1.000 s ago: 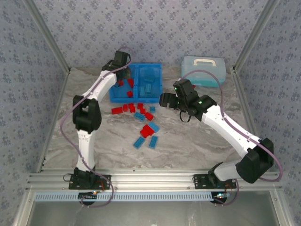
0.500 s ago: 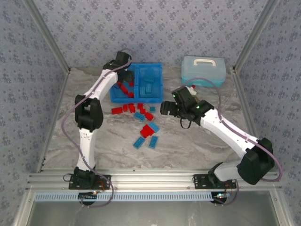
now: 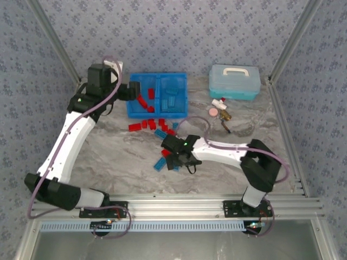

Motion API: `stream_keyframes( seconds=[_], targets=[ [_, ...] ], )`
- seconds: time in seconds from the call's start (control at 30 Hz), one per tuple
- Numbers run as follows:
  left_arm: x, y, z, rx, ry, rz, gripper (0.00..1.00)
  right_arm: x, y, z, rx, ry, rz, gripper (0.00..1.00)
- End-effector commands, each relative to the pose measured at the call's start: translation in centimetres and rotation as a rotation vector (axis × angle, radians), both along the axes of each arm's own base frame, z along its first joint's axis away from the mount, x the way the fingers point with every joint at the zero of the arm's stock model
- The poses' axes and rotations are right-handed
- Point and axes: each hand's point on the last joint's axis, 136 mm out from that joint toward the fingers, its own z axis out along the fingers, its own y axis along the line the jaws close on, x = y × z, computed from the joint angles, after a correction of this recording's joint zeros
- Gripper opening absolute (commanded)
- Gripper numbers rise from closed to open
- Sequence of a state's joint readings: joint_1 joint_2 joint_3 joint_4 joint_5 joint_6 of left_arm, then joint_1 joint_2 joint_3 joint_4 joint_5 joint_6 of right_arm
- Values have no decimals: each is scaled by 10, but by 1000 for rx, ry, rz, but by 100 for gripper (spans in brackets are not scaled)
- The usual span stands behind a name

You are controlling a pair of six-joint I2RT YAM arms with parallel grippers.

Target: Sort the legos into containers by color

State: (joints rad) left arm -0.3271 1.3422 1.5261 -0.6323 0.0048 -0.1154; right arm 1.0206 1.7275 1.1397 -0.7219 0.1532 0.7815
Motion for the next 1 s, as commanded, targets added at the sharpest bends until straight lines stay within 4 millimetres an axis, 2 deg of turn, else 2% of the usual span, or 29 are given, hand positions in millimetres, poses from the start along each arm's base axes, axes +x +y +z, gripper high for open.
stream_keyframes(
  seconds=[0.0,0.03,0.1,0.2,0.33,0.37,0.43,0.6,0.7,0.83,0.97],
  targets=[
    [-23,-16,-36,35,80,-167,94,3,7,-4,-23,3,12,100],
    [-31,-19,-42,31,93,-200,95,10,18,2,4,-13,13,100],
    [-44,-22,-54,23,111,-243,97,14,19,-4,0,-8,3,98],
    [-51,-22,-69,25,130,-255,99,16,19,-12,10,9,-12,89],
    [-48,-20,-79,41,136,-250,99,17,18,-17,30,36,-39,67],
    [-47,-21,-81,43,138,-249,99,11,9,-25,6,54,-41,61],
    [-44,-21,-84,45,139,-246,99,5,6,-28,2,73,-38,52],
    [-39,-21,-97,43,159,-230,99,-12,0,-35,3,131,-51,41],
    [-37,-20,-104,39,161,-218,99,-14,-5,-36,0,129,-64,31],
    [-37,-20,-106,40,165,-217,99,-6,-9,-22,-5,73,-70,22],
    [-39,-23,-103,26,146,-230,99,12,-15,18,31,-39,-90,21]
  ],
)
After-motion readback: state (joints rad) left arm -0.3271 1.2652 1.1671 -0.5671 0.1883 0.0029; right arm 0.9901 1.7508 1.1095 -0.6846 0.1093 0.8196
